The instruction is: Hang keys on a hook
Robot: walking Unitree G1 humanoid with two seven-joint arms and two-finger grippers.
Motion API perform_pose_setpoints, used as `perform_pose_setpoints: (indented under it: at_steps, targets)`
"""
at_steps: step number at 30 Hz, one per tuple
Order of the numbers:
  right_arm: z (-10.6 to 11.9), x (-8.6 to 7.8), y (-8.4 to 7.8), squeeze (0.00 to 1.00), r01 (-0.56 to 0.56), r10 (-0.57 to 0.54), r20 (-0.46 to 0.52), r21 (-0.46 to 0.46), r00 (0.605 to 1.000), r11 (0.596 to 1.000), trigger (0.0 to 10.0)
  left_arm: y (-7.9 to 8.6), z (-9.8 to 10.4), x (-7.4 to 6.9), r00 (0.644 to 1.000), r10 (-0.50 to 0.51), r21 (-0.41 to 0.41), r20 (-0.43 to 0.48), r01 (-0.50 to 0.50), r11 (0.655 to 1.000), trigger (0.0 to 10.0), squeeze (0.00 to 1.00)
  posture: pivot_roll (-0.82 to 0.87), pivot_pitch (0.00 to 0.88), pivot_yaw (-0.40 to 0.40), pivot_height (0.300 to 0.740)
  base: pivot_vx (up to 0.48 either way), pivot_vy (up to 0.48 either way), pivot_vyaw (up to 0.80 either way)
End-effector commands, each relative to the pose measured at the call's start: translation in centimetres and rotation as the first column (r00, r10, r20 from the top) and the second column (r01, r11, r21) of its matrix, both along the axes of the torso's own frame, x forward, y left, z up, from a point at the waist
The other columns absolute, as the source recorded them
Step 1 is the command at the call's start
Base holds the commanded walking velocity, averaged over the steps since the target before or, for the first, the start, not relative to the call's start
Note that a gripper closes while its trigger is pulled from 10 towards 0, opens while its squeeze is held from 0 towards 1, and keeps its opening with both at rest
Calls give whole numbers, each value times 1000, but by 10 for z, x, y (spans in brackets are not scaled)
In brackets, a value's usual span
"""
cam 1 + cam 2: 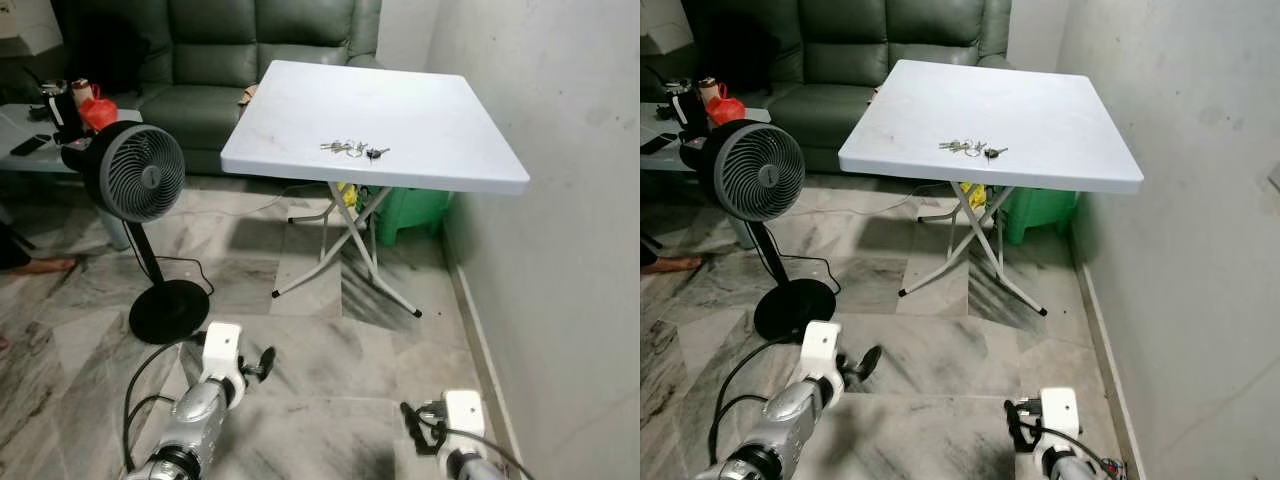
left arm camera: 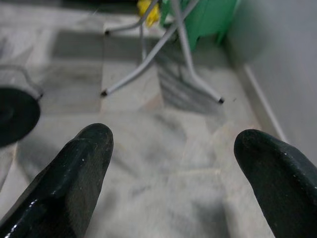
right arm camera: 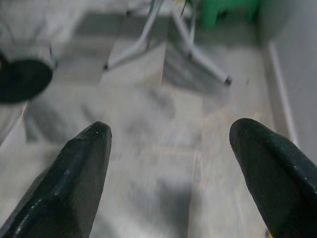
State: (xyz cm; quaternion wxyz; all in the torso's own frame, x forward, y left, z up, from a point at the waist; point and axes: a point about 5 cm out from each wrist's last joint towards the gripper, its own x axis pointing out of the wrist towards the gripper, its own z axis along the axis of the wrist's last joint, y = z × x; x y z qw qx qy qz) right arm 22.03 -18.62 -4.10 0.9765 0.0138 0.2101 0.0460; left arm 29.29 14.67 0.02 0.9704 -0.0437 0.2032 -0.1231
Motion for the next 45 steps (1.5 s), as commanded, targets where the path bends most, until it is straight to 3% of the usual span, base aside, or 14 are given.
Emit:
perform_pose_setpoints:
  at_steps: [1, 6, 9, 12, 16, 18, 19, 22, 23, 25, 28, 33, 39, 45]
  targets:
    - [13, 13, -3, 0, 15, -16, 85, 10, 996, 1000, 10000, 3, 13, 11, 998, 4, -10, 67, -4, 1000, 10000, 0, -52, 11, -13, 740, 0, 0, 0]
    - [27, 25, -1, 0, 1, -3, 170, 13, 985, 1000, 10000, 2, 33, 25, 985, 10, -11, 172, -9, 1000, 10000, 0, -52, 11, -13, 740, 0, 0, 0]
    - [44, 38, 1, 0, 6, -11, 276, 18, 961, 1000, 10000, 1, 53, 41, 972, 82, -94, 221, -62, 994, 10000, 0, -52, 11, -13, 740, 0, 0, 0]
    - [60, 50, 1, 0, 11, -23, 348, 35, 937, 999, 10000, -3, 69, 56, 964, 181, -237, 195, -133, 962, 10000, 0, -46, 20, -11, 740, 0, 0, 0]
    - [69, 57, 3, 0, 7, -28, 373, 58, 928, 998, 10000, -10, 78, 66, 962, 241, -308, 130, -191, 932, 10000, 0, -50, 17, -7, 740, 0, 0, 0]
    - [72, 59, 3, 0, 4, -22, 384, 48, 923, 999, 10000, -16, 89, 71, 955, 195, -223, 222, -145, 964, 10000, 0, -54, 16, -3, 740, 0, 0, 0]
    - [75, 60, 2, 0, 10, -23, 397, 37, 917, 999, 10000, -20, 96, 71, 948, 117, -129, 297, -82, 988, 10000, 0, -54, 16, -3, 740, 0, 0, 0]
    - [80, 60, 3, 0, 7, -22, 424, 37, 906, 999, 10000, -24, 105, 69, 915, 23, -61, 402, 2, 998, 10000, 0, -62, 15, 0, 740, 0, 0, 0]
    - [85, 59, 3, 0, 3, -12, 448, 21, 894, 1000, 10000, -25, 111, 65, 874, -41, -22, 485, 59, 998, 10000, 0, -71, 16, 4, 740, 0, 0, 0]
    - [91, 58, 4, 0, -3, 1, 480, 3, 877, 1000, 10000, -20, 109, 62, 886, -44, -114, 461, 108, 988, 10000, 0, -71, 16, 4, 740, 0, 0, 0]
    - [102, 55, 5, 0, -1, -4, 523, 9, 852, 1000, 10000, -6, 110, 56, 876, -32, -159, 481, 123, 980, 10000, 0, -81, 17, 8, 740, 0, 0, 0]
    - [119, 50, 11, 0, -26, 31, 581, -18, 813, 1000, 10000, 5, 113, 43, 847, -61, -130, 528, 151, 980, 10000, 0, -82, 17, 9, 740, 0, 0, 0]
    - [134, 48, 20, 0, -65, 78, 622, -44, 779, 997, 10000, 8, 108, 34, 855, -50, -154, 515, 150, 976, 10000, 0, -80, 13, 7, 740, 0, 0, 0]
    - [134, 45, 20, 0, -53, 64, 603, -37, 795, 998, 10000, -3, 112, 30, 848, -87, -149, 522, 191, 970, 10000, 0, -64, 14, 4, 740, 0, 0, 0]
